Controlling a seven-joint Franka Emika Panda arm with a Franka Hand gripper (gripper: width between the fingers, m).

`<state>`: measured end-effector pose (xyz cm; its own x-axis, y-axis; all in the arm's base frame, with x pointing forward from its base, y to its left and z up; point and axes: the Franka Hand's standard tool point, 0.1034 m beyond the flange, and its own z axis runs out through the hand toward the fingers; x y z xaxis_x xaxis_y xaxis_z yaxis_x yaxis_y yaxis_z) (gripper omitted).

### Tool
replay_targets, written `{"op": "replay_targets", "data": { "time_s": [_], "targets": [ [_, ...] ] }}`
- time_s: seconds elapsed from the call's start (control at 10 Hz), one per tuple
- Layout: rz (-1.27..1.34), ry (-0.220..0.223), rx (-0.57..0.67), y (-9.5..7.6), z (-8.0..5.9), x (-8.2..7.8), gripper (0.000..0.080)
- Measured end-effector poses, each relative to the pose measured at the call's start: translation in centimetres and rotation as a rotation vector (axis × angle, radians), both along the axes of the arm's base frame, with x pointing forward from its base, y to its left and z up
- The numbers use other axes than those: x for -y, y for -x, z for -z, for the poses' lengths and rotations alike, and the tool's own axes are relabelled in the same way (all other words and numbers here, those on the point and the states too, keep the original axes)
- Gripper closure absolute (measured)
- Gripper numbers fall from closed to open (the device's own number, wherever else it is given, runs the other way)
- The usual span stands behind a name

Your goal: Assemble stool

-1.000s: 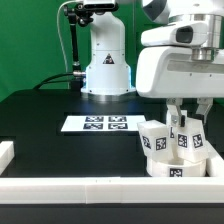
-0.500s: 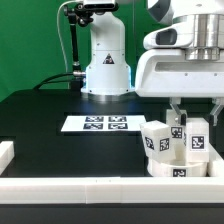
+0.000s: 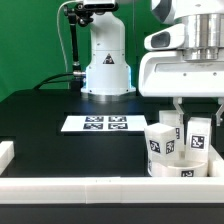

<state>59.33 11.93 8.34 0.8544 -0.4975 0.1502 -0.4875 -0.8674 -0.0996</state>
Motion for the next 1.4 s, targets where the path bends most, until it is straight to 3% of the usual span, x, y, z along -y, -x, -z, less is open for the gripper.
{"op": "replay_targets", "data": {
  "time_s": [0.8, 1.4],
  "targets": [
    [0.418, -0.105, -0.010, 0.00, -0.07, -0.36, 0.0456],
    [0.918, -0.281, -0.007, -0.31, -0.21, -0.15, 0.0456]
  ]
}}
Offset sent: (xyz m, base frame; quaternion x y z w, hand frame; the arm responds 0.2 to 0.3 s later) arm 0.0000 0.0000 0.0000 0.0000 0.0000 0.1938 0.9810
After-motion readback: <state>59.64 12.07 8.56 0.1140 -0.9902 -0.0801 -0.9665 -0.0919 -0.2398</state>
